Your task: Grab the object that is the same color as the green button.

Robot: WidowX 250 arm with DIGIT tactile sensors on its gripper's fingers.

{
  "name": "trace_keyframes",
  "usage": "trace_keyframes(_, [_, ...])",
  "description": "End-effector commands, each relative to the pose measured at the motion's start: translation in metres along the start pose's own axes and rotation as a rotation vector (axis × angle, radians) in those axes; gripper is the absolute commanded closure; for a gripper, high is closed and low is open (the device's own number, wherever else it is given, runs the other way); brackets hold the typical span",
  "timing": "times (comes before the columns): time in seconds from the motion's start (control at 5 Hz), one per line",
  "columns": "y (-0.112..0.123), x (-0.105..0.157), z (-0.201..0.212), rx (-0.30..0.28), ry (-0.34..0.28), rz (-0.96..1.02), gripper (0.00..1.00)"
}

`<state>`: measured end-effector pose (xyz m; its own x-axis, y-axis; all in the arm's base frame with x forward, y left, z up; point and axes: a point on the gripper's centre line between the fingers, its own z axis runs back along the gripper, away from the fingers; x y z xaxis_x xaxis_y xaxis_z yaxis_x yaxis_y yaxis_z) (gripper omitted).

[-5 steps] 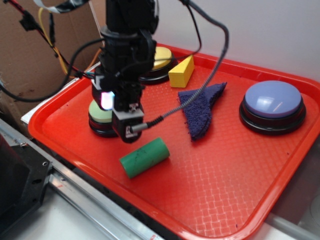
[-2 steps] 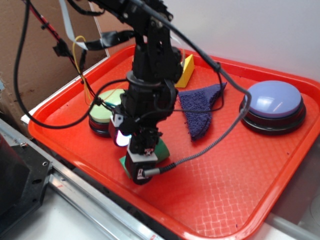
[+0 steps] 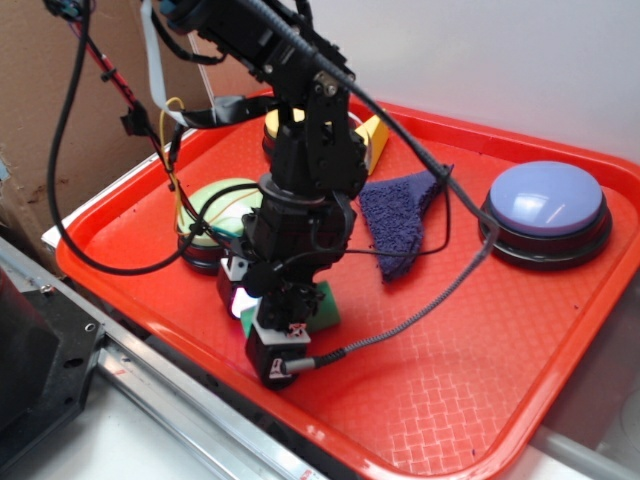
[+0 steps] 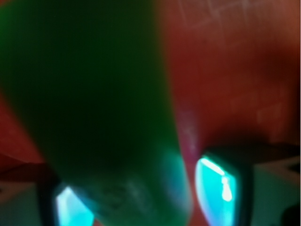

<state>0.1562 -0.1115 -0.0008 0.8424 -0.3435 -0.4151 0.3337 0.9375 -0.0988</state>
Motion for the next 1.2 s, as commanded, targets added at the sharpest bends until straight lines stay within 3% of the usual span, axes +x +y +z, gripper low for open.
trace_keyframes(0.0, [0.010, -0.023, 0.043, -0.030, -0.172, -0.004, 1.00])
trace_keyframes(0.4, [0.045, -0.095, 0.120, -0.020, -0.399, 0.209, 1.00])
trace_keyframes(0.6, [0.059, -0.133, 0.158, -0.041, -0.452, 0.309, 1.00])
trace_keyframes(0.8, [0.060, -0.164, 0.200, -0.002, -0.491, 0.400, 1.00])
trace_keyframes(1.0, [0.065, -0.177, 0.223, 0.014, -0.527, 0.422, 1.00])
